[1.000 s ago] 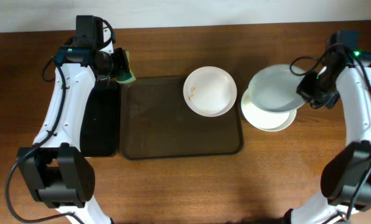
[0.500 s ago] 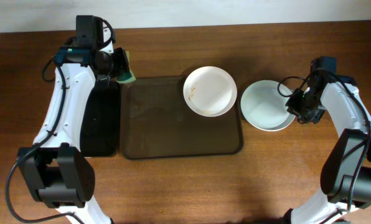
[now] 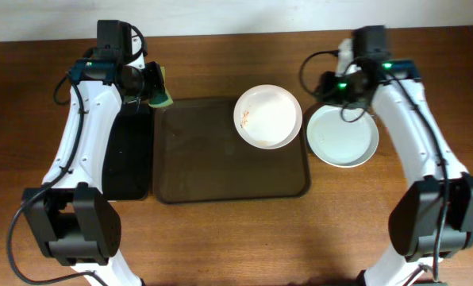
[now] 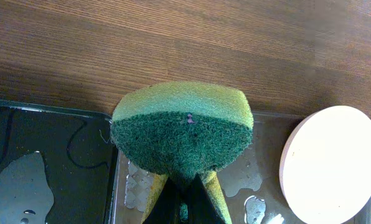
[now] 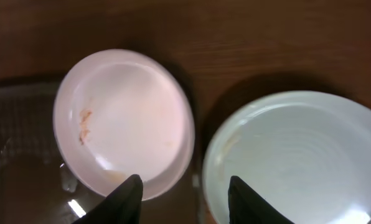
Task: Clean dirty plates on tray and stack at the side
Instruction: 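Release the plate and raise the right gripper away from the stack, then move the right gripper to the stained white plate rim and grasp it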
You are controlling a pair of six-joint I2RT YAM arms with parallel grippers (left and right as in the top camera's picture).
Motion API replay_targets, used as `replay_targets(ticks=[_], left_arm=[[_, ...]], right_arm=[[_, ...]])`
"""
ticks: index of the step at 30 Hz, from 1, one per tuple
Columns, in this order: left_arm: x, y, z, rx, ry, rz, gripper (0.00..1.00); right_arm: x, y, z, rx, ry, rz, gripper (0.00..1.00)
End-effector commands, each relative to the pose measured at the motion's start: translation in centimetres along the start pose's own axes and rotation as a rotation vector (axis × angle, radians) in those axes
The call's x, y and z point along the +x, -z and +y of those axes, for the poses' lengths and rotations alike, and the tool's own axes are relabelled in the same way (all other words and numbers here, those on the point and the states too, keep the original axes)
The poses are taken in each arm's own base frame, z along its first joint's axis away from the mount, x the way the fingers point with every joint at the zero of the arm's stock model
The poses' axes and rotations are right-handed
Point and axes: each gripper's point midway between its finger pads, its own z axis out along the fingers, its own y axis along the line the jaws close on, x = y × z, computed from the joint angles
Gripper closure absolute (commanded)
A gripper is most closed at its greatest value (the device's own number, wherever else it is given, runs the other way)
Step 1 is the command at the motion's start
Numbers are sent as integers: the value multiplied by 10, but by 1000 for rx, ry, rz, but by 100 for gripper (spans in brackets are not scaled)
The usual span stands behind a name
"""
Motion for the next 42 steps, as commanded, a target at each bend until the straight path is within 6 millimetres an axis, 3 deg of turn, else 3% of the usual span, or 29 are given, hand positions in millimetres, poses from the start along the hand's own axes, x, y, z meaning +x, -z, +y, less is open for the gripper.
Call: replay_targets(ticks=[1,6,12,27,31,37,42], left_arm=[[-3,0,-2,9,12,-3,99],[-3,0,-2,9,12,-3,99],[-3,0,-2,9,12,-3,99],[-3,0,-2,9,12,-3,99],[-3,0,-2,9,12,-3,99],[1,0,-4,9,9,10,99],[2,0,-5,9,7,13,99]], right_arm=[[12,-36,10,30,41,65,56],[34,-87,16,38,53,155,61],[45,-112,9,50,44,199,61],[41,-117,-1,106,51,174,63],[41,-118,-1,106,52,176,73],[55,-130,5,109,70,218,75],[67,-128,10,83,62,268,86]])
